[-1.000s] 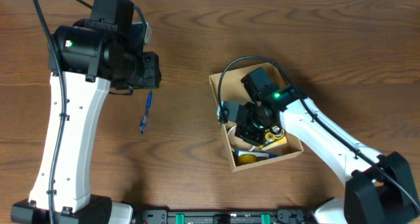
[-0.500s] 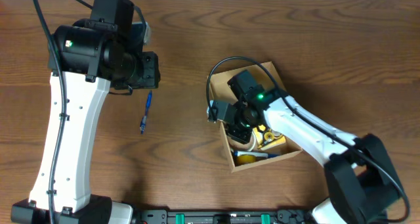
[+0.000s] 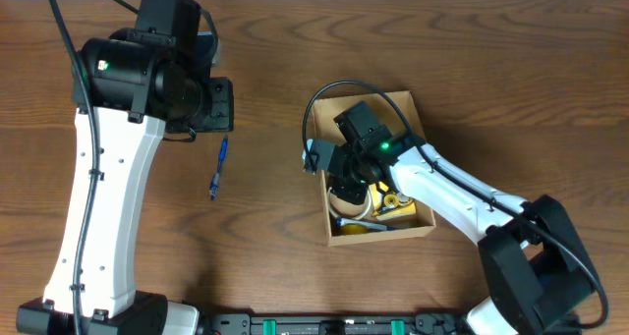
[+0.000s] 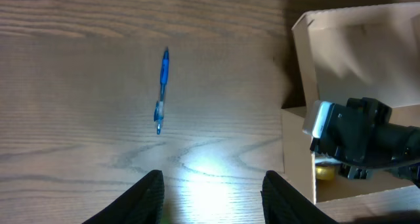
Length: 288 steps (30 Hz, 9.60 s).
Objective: Pack container
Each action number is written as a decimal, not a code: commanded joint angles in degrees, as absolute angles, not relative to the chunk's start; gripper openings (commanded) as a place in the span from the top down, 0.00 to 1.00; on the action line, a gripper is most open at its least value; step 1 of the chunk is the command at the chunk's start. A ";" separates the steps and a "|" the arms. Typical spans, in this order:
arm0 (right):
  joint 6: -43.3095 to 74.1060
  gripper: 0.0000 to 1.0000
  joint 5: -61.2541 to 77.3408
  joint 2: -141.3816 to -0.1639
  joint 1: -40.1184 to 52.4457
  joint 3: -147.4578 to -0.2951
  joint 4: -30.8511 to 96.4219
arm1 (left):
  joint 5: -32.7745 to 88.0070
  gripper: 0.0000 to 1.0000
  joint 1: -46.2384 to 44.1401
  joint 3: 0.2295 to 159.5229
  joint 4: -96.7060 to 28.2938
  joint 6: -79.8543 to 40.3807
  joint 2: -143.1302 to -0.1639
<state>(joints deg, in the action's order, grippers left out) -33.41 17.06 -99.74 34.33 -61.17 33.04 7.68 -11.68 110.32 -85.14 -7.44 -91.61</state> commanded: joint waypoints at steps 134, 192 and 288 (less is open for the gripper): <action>-14.98 0.76 -3.42 -76.71 19.79 -61.93 30.33 | 6.85 0.44 -11.53 110.37 -86.94 -5.74 -90.96; -11.14 0.18 -17.06 -51.94 16.21 -67.55 48.56 | 7.55 0.52 -1.56 50.96 -32.95 -2.07 -91.33; -9.19 0.01 -5.72 -67.55 -4.47 -67.55 42.61 | 11.84 0.84 -36.88 91.15 -53.74 8.54 -98.80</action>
<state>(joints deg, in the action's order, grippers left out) -10.44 -6.98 -67.66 -3.97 -67.64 42.63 11.84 -36.29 90.15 -53.74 7.57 -97.19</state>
